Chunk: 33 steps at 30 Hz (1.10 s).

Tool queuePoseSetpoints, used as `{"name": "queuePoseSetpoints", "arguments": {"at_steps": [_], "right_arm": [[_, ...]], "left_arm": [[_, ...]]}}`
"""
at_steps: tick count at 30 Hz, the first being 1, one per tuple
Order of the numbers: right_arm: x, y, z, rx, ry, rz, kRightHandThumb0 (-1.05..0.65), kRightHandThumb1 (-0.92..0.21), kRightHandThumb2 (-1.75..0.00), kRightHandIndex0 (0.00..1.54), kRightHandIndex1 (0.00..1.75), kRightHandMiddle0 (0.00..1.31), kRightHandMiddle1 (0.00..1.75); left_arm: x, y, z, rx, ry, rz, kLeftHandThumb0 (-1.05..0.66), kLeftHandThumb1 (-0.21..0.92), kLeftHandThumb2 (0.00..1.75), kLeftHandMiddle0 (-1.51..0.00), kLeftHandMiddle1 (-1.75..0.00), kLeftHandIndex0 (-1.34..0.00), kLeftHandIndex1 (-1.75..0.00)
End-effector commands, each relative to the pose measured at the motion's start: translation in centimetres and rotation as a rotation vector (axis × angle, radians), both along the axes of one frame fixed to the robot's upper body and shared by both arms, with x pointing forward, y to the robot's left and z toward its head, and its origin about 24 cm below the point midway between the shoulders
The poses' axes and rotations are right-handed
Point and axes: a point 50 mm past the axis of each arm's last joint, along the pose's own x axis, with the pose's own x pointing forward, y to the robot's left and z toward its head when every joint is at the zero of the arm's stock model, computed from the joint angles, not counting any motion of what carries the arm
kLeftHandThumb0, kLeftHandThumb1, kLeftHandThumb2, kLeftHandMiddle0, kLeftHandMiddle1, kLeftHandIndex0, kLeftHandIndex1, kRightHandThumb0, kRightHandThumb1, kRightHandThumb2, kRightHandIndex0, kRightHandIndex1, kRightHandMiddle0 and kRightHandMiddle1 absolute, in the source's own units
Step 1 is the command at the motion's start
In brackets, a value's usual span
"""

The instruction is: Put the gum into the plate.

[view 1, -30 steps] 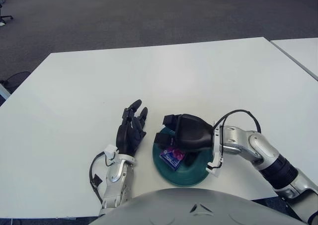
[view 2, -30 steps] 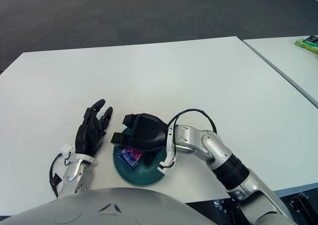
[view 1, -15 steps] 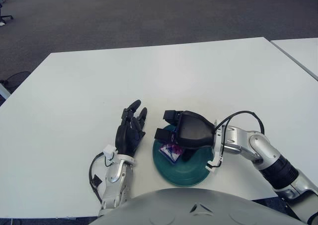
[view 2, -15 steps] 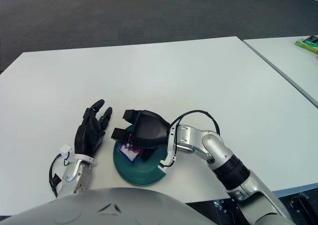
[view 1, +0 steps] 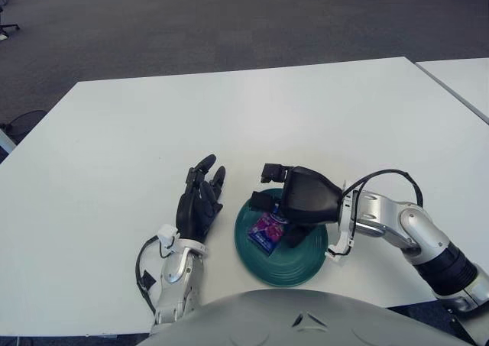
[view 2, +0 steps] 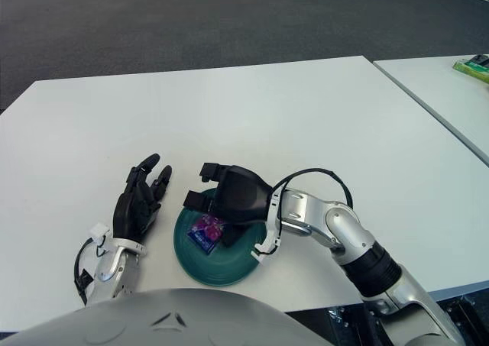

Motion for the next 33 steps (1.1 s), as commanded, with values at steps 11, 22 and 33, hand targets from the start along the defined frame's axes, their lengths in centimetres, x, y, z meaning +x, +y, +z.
{"name": "queuePoseSetpoints", "arguments": {"at_steps": [11, 22, 33], "right_arm": [[0.2, -0.8, 1.3, 0.062, 0.049, -0.003, -1.04, -0.92, -1.04, 0.01, 0.00, 0.00, 0.11], [0.6, -1.9, 0.9, 0.141, 0.128, -0.042, -1.05, -0.92, -1.01, 0.00, 0.00, 0.00, 0.04], [3.0, -3.2, -1.3, 0.500, 0.527, -0.368, -1.05, -0.92, -0.99, 0.00, 0.00, 0.00, 0.01]], "left_arm": [[-0.4, 0.1, 0.5, -0.022, 0.013, -0.007, -0.84, 0.92, 0.99, -0.35, 0.00, 0.00, -0.70], [-0.6, 0.2, 0.4, -0.003, 0.017, -0.019, -0.85, 0.92, 0.99, -0.32, 0.00, 0.00, -0.69], [-0.6, 0.3, 0.2, -0.006, 0.026, 0.003, -0.87, 0.92, 0.93, -0.34, -0.01, 0.00, -0.75]]}}
